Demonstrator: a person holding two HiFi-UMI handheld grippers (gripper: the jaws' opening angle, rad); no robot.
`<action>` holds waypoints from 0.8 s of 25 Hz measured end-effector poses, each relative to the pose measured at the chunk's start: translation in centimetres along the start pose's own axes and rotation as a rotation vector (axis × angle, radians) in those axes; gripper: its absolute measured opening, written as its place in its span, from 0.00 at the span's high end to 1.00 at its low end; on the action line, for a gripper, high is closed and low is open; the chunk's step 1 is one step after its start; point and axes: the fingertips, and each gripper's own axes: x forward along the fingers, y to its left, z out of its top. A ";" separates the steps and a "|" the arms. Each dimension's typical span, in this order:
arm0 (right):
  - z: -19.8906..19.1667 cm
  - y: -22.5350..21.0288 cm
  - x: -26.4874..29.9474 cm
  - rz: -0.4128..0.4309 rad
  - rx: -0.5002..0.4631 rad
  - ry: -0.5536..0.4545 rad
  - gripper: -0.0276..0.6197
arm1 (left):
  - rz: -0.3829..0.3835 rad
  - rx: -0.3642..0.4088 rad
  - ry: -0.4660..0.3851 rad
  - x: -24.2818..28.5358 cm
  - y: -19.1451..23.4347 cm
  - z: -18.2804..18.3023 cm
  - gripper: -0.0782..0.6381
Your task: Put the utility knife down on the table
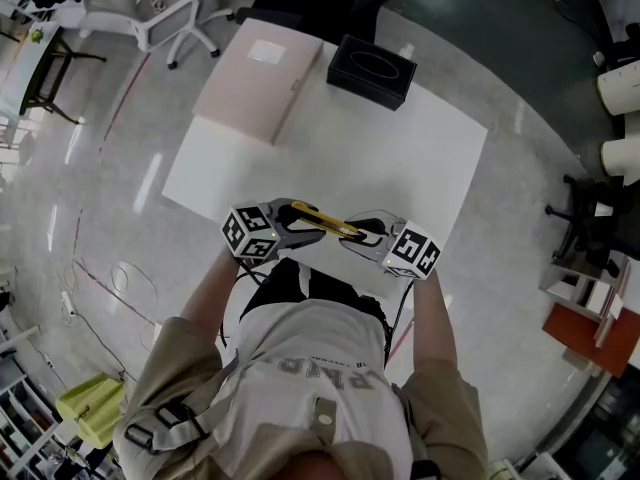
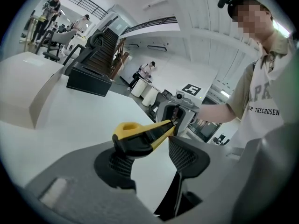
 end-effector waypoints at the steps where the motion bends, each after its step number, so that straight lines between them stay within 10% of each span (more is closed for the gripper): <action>1: -0.4 -0.1 0.3 0.002 0.003 0.010 0.76 | 0.003 0.003 0.015 0.1 0.1 -0.4 0.57; 20: -5.9 -1.2 4.3 -0.059 0.028 0.105 0.76 | 0.086 0.120 0.219 1.7 3.3 -5.8 0.54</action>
